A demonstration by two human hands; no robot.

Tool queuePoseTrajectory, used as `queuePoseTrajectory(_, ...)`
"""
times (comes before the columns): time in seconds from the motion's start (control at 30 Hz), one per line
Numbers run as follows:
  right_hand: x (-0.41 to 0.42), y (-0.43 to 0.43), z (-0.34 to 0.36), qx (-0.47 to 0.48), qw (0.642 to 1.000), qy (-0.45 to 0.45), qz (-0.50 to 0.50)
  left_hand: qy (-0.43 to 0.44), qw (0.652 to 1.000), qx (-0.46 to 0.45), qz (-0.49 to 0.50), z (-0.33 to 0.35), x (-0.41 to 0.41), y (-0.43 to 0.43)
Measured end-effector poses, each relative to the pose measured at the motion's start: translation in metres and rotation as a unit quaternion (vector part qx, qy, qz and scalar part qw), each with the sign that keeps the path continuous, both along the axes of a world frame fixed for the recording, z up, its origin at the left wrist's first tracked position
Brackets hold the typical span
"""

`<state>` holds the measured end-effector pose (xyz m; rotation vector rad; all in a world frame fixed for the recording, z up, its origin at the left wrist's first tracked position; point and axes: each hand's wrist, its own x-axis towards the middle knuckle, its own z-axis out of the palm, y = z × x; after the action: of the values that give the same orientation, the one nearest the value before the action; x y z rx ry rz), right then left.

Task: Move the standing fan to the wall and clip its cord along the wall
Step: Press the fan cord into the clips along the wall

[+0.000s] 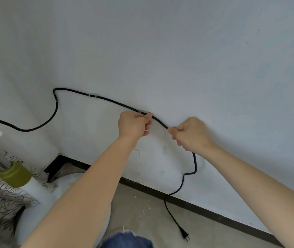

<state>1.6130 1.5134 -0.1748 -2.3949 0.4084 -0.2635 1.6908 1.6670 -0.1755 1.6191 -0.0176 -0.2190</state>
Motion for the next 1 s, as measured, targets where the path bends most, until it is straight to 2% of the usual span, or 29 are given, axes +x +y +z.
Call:
queuePoseTrajectory(0.13,0.001,0.005,-0.007,0.004,1.000,-0.021,-0.021,-0.009,1.000,-0.004,0.006,-0.003,0.002,0.001)
queuePoseTrajectory(0.23,-0.003,0.004,-0.011,0.069,0.996,-0.014,-0.050,-0.026,1.000,-0.014,0.008,-0.007,0.002,0.001)
queuePoseTrajectory(0.43,-0.015,0.004,-0.028,0.133,0.986,0.009,-0.102,-0.112,0.993,-0.028,0.013,-0.024,-0.003,-0.003)
queuePoseTrajectory(0.67,-0.010,0.005,-0.042,0.129,0.979,-0.041,-0.151,-0.165,0.982,-0.093,-0.004,-0.044,0.002,-0.005)
queuePoseTrajectory(0.8,-0.008,0.008,-0.047,0.125,0.974,-0.069,-0.178,-0.198,0.977,-0.068,-0.045,-0.047,0.007,-0.010)
queuePoseTrajectory(1.0,-0.014,0.011,-0.062,0.173,0.963,-0.113,-0.174,-0.225,0.971,-0.077,-0.033,-0.052,0.011,-0.018)
